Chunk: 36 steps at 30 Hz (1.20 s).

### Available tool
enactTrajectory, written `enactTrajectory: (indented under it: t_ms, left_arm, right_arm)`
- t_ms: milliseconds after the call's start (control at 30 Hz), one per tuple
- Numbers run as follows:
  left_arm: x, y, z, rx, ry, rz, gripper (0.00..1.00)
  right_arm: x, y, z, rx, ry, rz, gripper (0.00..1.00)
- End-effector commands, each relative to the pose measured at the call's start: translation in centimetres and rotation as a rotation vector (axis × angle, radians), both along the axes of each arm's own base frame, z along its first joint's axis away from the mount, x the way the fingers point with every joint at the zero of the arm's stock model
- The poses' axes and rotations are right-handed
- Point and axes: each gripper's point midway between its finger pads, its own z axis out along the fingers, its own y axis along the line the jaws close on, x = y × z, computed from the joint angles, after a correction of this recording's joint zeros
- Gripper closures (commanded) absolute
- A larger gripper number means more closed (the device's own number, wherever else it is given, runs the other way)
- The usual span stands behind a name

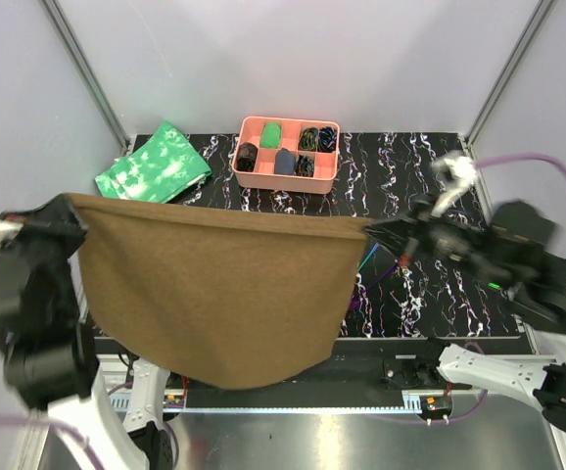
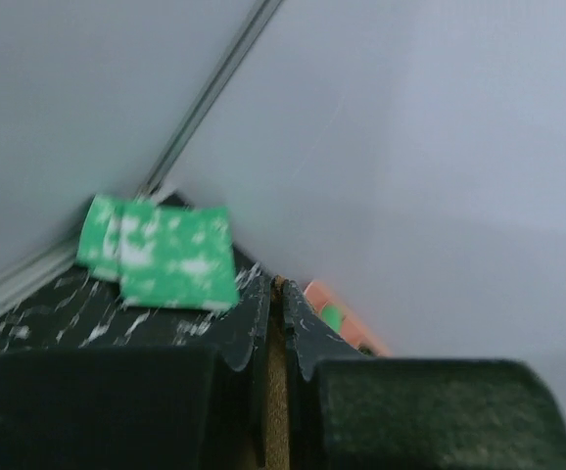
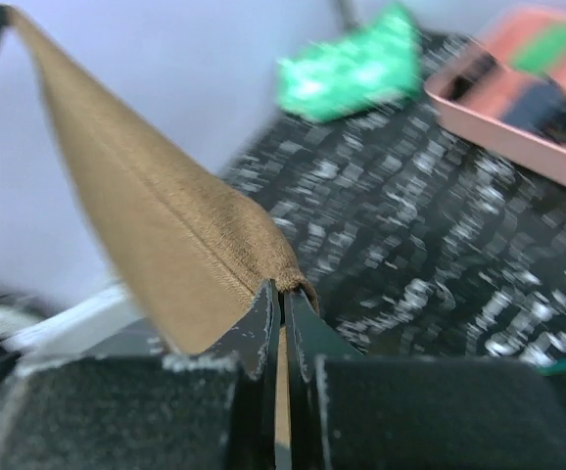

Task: Fold the napkin into a case and place the utensils inside
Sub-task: Fold and flatten the napkin at the center of the board.

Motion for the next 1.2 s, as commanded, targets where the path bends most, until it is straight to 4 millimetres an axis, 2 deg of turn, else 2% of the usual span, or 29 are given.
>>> enactTrajectory:
  t_ms: [0, 33, 67, 100, 133, 167, 200, 233, 267, 333, 367, 400, 433, 467, 533, 567, 633, 667, 733, 833, 933, 1033, 1100, 1167]
  left_arm:
    - [7.6, 2.5, -7.1, -0.046, 0.199, -0.002, 1.00]
    - [8.8, 2.7, -9.8, -0.071, 0.263, -0.011, 1.00]
    - [10.2, 2.9, -11.0, -0.086, 0.285, -0.025, 1.00]
    - [11.1, 3.0, -12.2, -0.111, 0.295, -0.031, 1.00]
    - [12.2, 3.1, -15.0, -0.134, 0.347, -0.039, 1.00]
    - [13.7, 3.6, -15.7, -0.137, 0.339, -0.042, 1.00]
    - [14.4, 3.7, -16.7, -0.153, 0.352, -0.041, 1.00]
    - [15.3, 4.0, -18.2, -0.170, 0.378, -0.038, 1.00]
    - [16.9, 4.5, -19.2, -0.178, 0.392, -0.042, 1.00]
    - [18.9, 4.7, -20.4, -0.193, 0.414, -0.061, 1.00]
    - [20.9, 4.7, -21.8, -0.206, 0.444, -0.093, 1.00]
    - [21.8, 4.6, -22.5, -0.205, 0.464, -0.111, 1.00]
    - [22.8, 4.9, -22.4, -0.199, 0.467, -0.114, 1.00]
    - [24.2, 5.2, -24.1, -0.210, 0.507, -0.116, 1.00]
    - [25.7, 4.7, -24.9, -0.215, 0.523, -0.168, 1.00]
    - [26.7, 4.9, -26.2, -0.226, 0.551, -0.177, 1.00]
    - [27.8, 4.5, -26.8, -0.226, 0.572, -0.217, 1.00]
    - [28.5, 4.5, -28.2, -0.239, 0.602, -0.230, 1.00]
    - [29.2, 4.2, -29.7, -0.264, 0.635, -0.253, 1.00]
    - [29.0, 3.9, -31.0, -0.294, 0.676, -0.267, 1.00]
    - [29.1, 3.9, -30.8, -0.285, 0.676, -0.271, 1.00]
    - [30.1, 3.8, -29.9, -0.291, 0.664, -0.293, 1.00]
    - [30.7, 4.0, -29.2, -0.289, 0.649, -0.289, 1.00]
    - [31.2, 4.5, -29.3, -0.286, 0.650, -0.270, 1.00]
  right_arm:
    - [7.2, 0.3, -6.3, -0.213, 0.074, -0.279, 1.00]
    - [8.4, 0.3, -7.2, -0.238, 0.081, -0.297, 1.00]
    - [9.7, 0.3, -9.1, -0.262, 0.117, -0.310, 1.00]
    - [10.9, 1.5, -9.8, -0.228, 0.148, -0.251, 1.00]
    - [13.4, -0.3, -10.6, -0.196, 0.181, -0.315, 1.00]
    - [14.1, 0.3, -12.3, -0.192, 0.210, -0.274, 1.00]
    - [15.8, 1.1, -13.2, -0.189, 0.213, -0.262, 1.00]
    - [17.2, 0.8, -14.1, -0.211, 0.220, -0.283, 1.00]
    - [19.0, 1.6, -16.2, -0.244, 0.264, -0.271, 1.00]
    - [21.5, 2.3, -17.1, -0.241, 0.251, -0.261, 1.00]
    - [23.5, 2.5, -18.8, -0.258, 0.285, -0.261, 1.00]
    - [24.8, 2.7, -19.0, -0.255, 0.277, -0.261, 1.00]
    - [25.8, 2.8, -19.4, -0.262, 0.272, -0.261, 1.00]
    - [27.6, 2.8, -20.4, -0.274, 0.286, -0.273, 1.00]
    - [29.3, 3.0, -21.0, -0.276, 0.293, -0.265, 1.00]
    - [30.3, 3.6, -21.7, -0.273, 0.309, -0.242, 1.00]
    - [31.4, 3.8, -22.6, -0.262, 0.336, -0.230, 1.00]
    - [31.6, 4.5, -23.3, -0.255, 0.354, -0.188, 1.00]
    - [32.1, 4.7, -23.8, -0.248, 0.364, -0.186, 1.00]
    - [32.1, 4.8, -24.6, -0.254, 0.384, -0.167, 1.00]
    - [32.9, 3.3, -24.9, -0.272, 0.376, -0.215, 1.00]
    - [34.4, 2.9, -24.2, -0.241, 0.372, -0.210, 1.00]
    - [34.9, 3.0, -24.7, -0.249, 0.372, -0.205, 1.00]
    - [35.5, 3.3, -24.9, -0.244, 0.368, -0.192, 1.00]
